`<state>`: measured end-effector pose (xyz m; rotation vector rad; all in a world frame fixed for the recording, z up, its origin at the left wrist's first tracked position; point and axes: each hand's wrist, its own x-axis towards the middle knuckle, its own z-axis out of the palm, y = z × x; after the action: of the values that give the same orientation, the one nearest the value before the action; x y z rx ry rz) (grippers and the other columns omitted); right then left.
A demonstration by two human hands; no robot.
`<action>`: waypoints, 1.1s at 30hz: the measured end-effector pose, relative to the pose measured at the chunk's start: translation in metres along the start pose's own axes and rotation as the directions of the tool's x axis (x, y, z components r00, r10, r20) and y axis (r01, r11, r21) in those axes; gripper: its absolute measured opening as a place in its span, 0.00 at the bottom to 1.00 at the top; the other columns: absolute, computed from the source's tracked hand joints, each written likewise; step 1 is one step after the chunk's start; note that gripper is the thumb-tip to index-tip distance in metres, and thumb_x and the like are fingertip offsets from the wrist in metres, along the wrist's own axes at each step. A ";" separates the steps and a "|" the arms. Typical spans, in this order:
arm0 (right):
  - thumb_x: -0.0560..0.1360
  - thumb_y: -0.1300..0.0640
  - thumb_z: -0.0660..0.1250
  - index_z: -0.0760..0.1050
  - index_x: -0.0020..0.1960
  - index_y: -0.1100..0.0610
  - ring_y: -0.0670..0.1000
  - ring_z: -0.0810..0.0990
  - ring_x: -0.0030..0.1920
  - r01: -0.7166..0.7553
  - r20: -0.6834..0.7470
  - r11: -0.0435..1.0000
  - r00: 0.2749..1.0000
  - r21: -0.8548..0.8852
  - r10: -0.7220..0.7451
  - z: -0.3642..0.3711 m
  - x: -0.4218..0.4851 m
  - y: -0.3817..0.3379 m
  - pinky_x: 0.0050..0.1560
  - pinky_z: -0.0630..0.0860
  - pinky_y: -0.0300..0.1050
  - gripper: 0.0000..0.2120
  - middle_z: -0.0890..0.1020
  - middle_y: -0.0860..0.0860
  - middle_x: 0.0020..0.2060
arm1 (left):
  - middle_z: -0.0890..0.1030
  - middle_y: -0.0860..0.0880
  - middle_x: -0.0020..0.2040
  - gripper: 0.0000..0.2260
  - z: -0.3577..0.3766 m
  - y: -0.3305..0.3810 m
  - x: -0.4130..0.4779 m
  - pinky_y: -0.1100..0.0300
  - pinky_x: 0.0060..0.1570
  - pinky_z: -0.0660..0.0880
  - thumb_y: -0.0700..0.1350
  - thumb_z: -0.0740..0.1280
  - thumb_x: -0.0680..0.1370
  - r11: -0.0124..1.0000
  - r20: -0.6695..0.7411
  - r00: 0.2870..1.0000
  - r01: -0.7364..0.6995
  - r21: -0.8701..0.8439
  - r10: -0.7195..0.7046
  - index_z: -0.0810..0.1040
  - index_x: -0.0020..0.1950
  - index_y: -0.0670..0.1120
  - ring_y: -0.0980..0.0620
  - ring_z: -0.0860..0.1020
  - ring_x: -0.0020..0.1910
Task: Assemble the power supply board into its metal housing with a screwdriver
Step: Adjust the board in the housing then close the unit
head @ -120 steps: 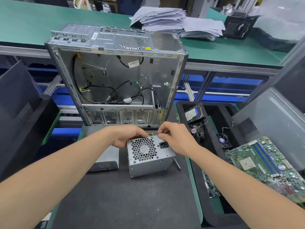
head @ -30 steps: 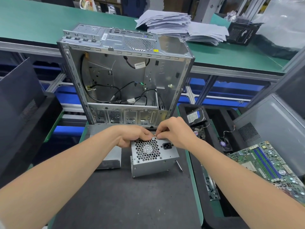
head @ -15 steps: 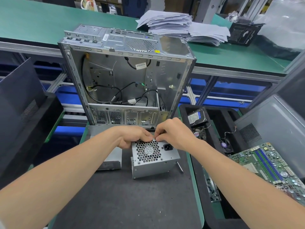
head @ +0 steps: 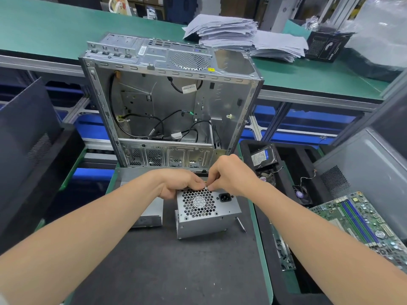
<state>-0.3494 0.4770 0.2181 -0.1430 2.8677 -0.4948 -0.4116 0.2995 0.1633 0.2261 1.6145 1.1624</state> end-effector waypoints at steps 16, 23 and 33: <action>0.70 0.46 0.82 0.88 0.44 0.44 0.41 0.84 0.44 -0.034 0.044 0.964 0.999 0.262 0.024 -0.003 0.001 0.031 0.50 0.81 0.39 0.05 0.87 0.40 0.39 | 0.81 0.44 0.61 0.18 -0.001 0.002 0.007 0.57 0.62 0.70 0.48 0.67 0.82 0.995 -0.066 0.997 0.036 0.098 -0.029 0.78 0.69 0.40 0.49 0.76 0.57; 0.80 0.48 0.71 0.84 0.45 0.54 0.51 0.80 0.45 -0.364 -0.069 0.903 0.919 0.227 0.388 0.039 0.006 0.089 0.48 0.73 0.41 0.11 0.84 0.49 0.42 | 0.78 0.50 0.56 0.12 -0.001 0.000 0.011 0.59 0.57 0.69 0.57 0.71 0.78 0.987 -0.139 0.987 0.103 0.124 -0.086 0.82 0.51 0.50 0.54 0.75 0.53; 0.76 0.53 0.70 0.79 0.53 0.54 0.57 0.82 0.57 -0.382 0.072 0.923 0.923 0.057 0.378 0.096 0.007 0.103 0.43 0.70 0.46 0.07 0.84 0.54 0.54 | 0.66 0.53 0.80 0.26 0.009 0.004 0.005 0.40 0.78 0.54 0.59 0.70 0.79 0.970 -0.227 0.971 0.122 0.208 -0.074 0.73 0.75 0.52 0.47 0.62 0.80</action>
<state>-0.3395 0.5419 0.0939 0.3983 2.7154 -0.4986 -0.4075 0.3100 0.1632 0.1631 1.9292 0.9559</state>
